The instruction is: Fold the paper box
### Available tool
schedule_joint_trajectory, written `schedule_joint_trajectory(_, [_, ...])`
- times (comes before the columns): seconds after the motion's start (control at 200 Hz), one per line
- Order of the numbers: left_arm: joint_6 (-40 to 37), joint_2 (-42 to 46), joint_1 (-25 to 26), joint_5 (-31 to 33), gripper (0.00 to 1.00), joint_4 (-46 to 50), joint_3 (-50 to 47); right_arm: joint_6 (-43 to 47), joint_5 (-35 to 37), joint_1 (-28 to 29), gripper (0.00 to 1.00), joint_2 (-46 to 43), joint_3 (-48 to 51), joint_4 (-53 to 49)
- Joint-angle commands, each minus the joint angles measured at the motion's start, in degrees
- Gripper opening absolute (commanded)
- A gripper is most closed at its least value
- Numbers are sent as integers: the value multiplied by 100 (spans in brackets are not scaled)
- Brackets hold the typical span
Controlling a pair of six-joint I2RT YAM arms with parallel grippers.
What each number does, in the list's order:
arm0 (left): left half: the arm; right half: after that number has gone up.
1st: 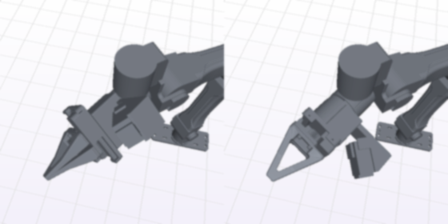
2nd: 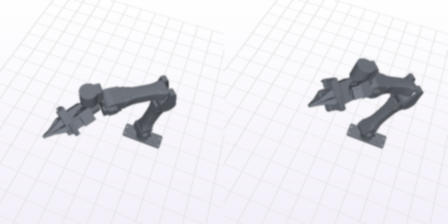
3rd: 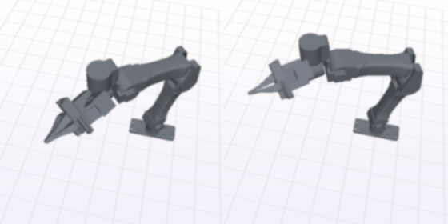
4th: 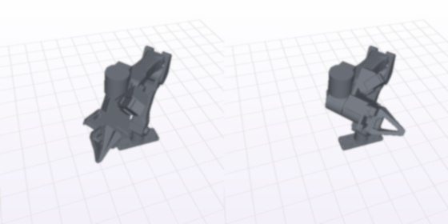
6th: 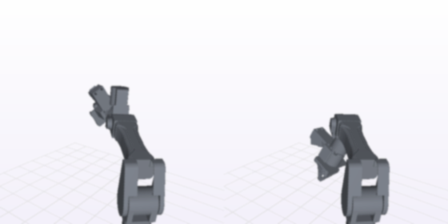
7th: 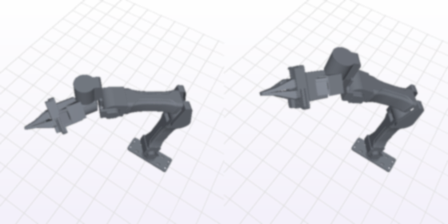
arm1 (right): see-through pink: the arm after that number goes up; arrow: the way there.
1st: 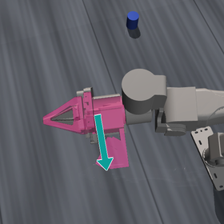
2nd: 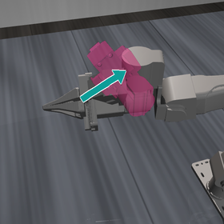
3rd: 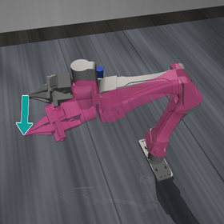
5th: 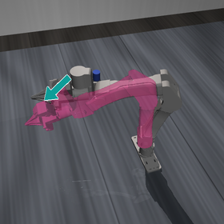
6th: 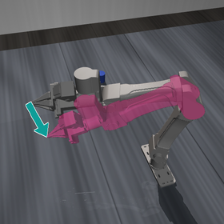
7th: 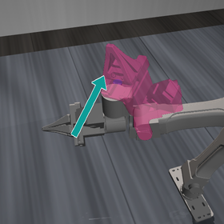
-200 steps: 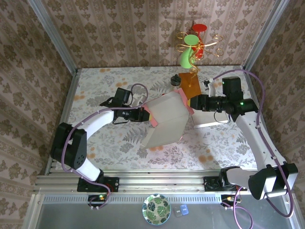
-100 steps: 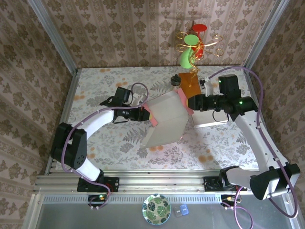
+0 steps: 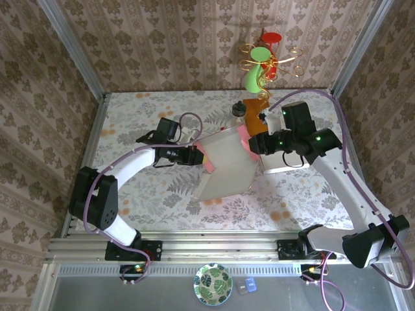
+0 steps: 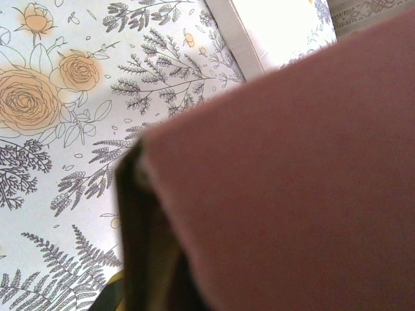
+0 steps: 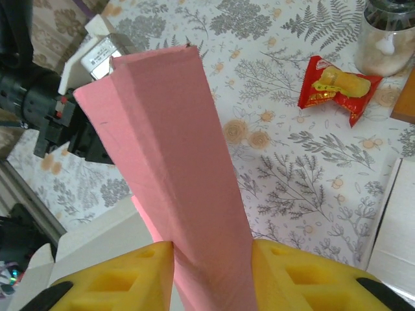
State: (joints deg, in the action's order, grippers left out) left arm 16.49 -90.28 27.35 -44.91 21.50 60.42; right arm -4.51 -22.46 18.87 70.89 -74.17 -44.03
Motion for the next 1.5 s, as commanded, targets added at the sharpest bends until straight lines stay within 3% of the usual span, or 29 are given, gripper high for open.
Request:
schedule_joint_trajectory(0.0, [-232, 56, 34, 3, 0, 165, 205, 212, 678, 154, 40, 47, -174, -194])
schedule_joint_trajectory(0.675, [-391, 137, 243, 435, 0, 476, 390, 329, 2156, 799, 41, 535, -517, -404])
schedule_joint_trajectory(0.955, [-370, 73, 388, 764, 0, 769, 647, 127, 3054, 1051, 31, 703, -590, -487])
schedule_joint_trajectory(1.19, [-79, 63, 669, 1657, 0, 1251, 1006, -148, 3766, 1153, 21, 847, -599, -638])
schedule_joint_trajectory(1.495, [322, -32, 806, 2055, 0, 1923, 1458, -476, 4309, 1154, 15, 1203, -704, -901])
